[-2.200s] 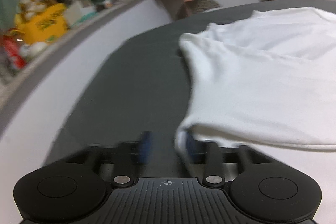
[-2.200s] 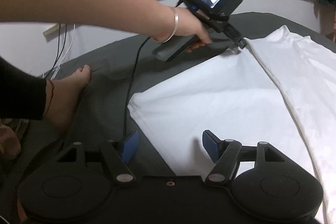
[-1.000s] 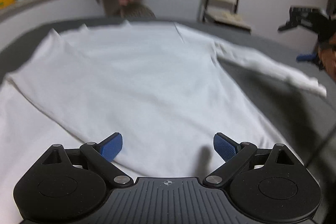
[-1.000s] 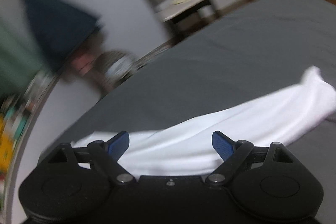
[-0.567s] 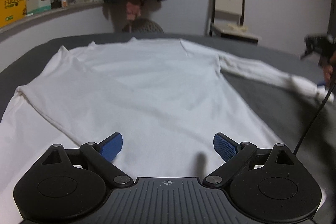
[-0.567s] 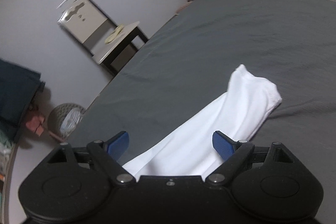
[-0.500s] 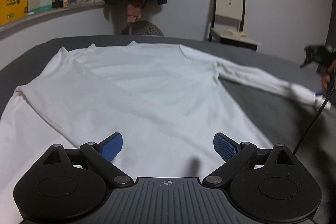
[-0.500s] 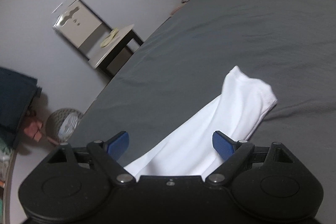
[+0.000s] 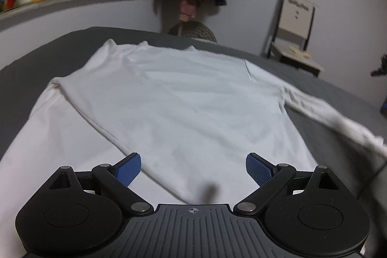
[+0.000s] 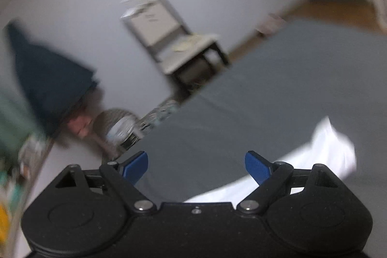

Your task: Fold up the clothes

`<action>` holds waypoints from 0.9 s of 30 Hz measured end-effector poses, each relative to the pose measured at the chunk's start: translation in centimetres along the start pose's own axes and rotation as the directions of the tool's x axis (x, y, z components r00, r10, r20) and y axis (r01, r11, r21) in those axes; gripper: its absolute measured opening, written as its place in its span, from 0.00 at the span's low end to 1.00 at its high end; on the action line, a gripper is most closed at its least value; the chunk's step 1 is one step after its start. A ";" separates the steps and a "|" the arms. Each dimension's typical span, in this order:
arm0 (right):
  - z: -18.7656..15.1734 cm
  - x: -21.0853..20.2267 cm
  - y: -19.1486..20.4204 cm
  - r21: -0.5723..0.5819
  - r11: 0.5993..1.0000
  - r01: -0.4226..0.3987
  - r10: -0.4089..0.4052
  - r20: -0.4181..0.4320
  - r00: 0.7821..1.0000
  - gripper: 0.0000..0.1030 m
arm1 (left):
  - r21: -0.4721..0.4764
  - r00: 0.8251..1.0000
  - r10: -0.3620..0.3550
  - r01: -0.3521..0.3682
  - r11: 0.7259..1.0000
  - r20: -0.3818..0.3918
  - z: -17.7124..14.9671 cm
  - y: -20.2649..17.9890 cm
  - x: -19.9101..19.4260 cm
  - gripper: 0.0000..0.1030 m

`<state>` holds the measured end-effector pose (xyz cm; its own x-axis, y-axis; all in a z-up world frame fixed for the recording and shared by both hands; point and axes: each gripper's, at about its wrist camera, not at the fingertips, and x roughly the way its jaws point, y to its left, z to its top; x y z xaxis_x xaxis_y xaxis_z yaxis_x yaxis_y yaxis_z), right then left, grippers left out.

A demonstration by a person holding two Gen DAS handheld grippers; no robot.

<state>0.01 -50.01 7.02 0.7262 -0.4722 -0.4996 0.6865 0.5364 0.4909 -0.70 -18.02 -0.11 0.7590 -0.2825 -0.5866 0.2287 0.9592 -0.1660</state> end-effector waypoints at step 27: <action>2.6 3.5 -15.5 0.055 0.981 0.186 -0.161 -0.307 0.938 0.53 | -0.043 1.000 -0.005 0.005 0.999 -0.010 0.3 0.5 -0.3 0.92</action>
<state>-7.97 -61.76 -0.51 0.5599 -0.3144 -0.7666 0.8105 0.3999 0.4279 -0.65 -17.46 0.20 0.7519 -0.2873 -0.5934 0.2055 0.9574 -0.2030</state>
